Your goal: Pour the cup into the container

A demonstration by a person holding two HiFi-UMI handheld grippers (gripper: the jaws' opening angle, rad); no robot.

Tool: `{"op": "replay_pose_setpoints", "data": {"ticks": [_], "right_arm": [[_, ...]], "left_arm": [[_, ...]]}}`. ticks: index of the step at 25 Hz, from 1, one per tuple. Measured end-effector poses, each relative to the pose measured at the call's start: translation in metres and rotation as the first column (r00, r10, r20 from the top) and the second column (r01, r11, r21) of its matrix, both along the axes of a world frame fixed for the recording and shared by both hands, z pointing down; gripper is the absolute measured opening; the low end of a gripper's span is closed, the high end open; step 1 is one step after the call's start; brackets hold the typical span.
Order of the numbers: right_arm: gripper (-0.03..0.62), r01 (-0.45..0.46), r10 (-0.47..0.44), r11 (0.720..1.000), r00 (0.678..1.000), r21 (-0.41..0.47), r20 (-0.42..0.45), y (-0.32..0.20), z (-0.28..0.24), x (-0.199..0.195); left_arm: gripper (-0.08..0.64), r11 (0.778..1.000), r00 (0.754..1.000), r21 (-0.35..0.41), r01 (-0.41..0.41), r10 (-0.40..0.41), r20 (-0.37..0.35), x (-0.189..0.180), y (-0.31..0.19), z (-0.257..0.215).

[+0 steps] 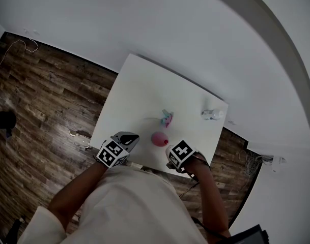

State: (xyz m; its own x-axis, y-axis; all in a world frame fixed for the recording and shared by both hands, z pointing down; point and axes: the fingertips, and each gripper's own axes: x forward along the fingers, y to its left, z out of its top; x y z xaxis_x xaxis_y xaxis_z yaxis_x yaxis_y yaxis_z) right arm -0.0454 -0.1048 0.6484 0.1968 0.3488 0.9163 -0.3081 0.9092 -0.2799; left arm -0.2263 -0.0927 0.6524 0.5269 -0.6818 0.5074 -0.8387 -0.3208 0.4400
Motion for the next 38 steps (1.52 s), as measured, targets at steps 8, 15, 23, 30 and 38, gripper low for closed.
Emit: {"op": "replay_pose_setpoints", "data": {"ticks": [8,15,23,30,38], "right_arm": [[0.364,0.001,-0.001,1.0,1.0,-0.01,-0.009,-0.0007,-0.0007,0.0022],[0.364,0.002,-0.003,1.0,1.0,-0.019,-0.018,-0.0011,-0.0012,0.003],[0.364,0.004,-0.005,0.999,1.0,-0.032,-0.023,-0.0003,-0.0006,0.0028],[0.364,0.005,-0.007,0.999,1.0,-0.045,-0.03,0.0003,-0.0002,0.006],[0.364,0.0,-0.002,0.998,0.999,-0.065,-0.038,-0.0013,0.0007,0.0046]], "left_arm": [[0.011,1.0,1.0,-0.002,0.001,-0.001,-0.002,0.0004,0.0003,0.0013],[0.011,1.0,1.0,-0.002,0.003,-0.003,-0.002,-0.0007,0.0006,0.0012],[0.011,1.0,1.0,-0.002,0.004,-0.005,-0.002,-0.0017,0.0005,0.0024],[0.011,1.0,1.0,-0.001,0.004,-0.004,-0.002,0.0009,0.0017,0.0022],[0.011,1.0,1.0,-0.004,0.003,-0.003,-0.002,-0.0005,0.0025,0.001]]}}
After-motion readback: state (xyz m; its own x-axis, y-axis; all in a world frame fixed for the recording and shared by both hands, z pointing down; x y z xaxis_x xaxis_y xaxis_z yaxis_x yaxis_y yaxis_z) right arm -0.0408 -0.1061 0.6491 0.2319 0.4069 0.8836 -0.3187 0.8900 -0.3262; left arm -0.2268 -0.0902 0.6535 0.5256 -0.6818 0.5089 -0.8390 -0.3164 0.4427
